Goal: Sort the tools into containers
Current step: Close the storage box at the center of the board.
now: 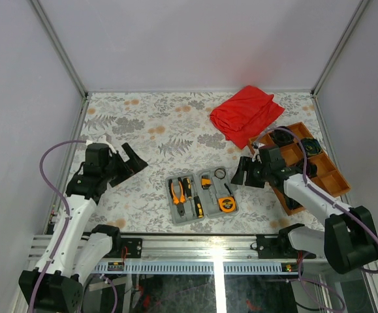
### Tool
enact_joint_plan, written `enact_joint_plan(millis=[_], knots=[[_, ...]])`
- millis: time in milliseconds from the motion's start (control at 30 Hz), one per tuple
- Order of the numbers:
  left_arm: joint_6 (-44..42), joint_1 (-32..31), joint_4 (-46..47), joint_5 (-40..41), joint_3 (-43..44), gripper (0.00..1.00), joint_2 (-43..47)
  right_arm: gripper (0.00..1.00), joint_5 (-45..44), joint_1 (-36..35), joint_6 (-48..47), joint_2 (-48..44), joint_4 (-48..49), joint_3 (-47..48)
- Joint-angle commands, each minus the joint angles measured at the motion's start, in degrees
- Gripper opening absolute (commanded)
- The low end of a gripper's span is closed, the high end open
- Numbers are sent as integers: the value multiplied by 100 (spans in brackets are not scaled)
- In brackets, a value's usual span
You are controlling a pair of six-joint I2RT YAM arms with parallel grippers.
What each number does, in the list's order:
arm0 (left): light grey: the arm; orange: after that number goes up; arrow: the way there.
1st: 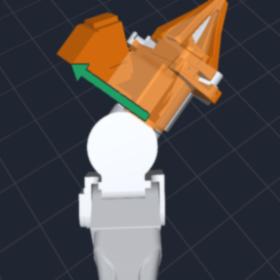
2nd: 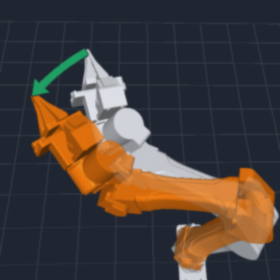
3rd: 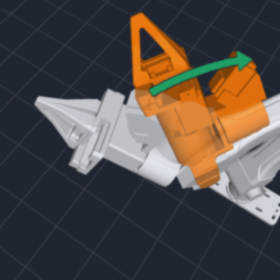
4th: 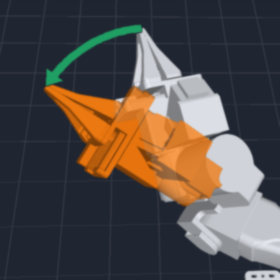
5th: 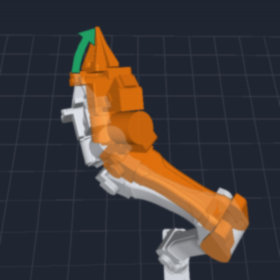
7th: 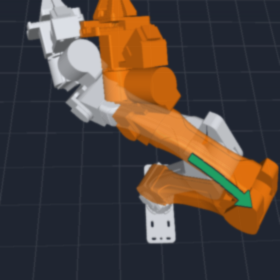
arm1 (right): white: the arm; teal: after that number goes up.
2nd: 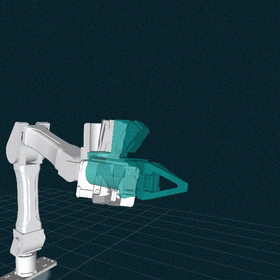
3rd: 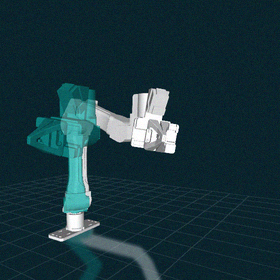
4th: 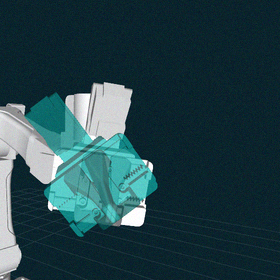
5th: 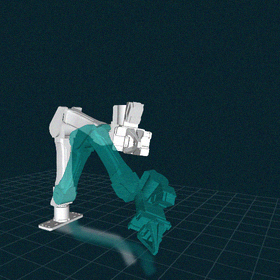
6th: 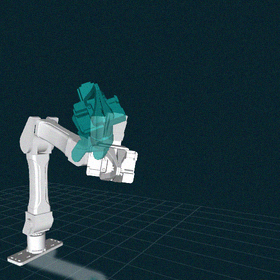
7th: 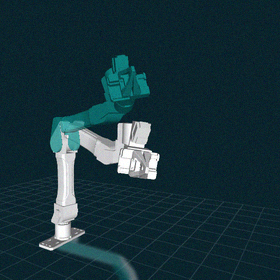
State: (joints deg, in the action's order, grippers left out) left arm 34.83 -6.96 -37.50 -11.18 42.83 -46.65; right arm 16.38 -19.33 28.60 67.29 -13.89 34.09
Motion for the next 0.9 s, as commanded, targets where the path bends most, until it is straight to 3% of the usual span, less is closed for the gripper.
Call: enact_joint_plan(millis=[0,600,867], knots=[[89,-114,313,-64,-80,100,12,66,287,69,-125,356,430,64],[187,-325,464,-61,-250,100,30,34,556,158,-293,1157,767,186],[266,-380,674,-261,-435,98,33,8,682,175,-251,1210,922,155]])
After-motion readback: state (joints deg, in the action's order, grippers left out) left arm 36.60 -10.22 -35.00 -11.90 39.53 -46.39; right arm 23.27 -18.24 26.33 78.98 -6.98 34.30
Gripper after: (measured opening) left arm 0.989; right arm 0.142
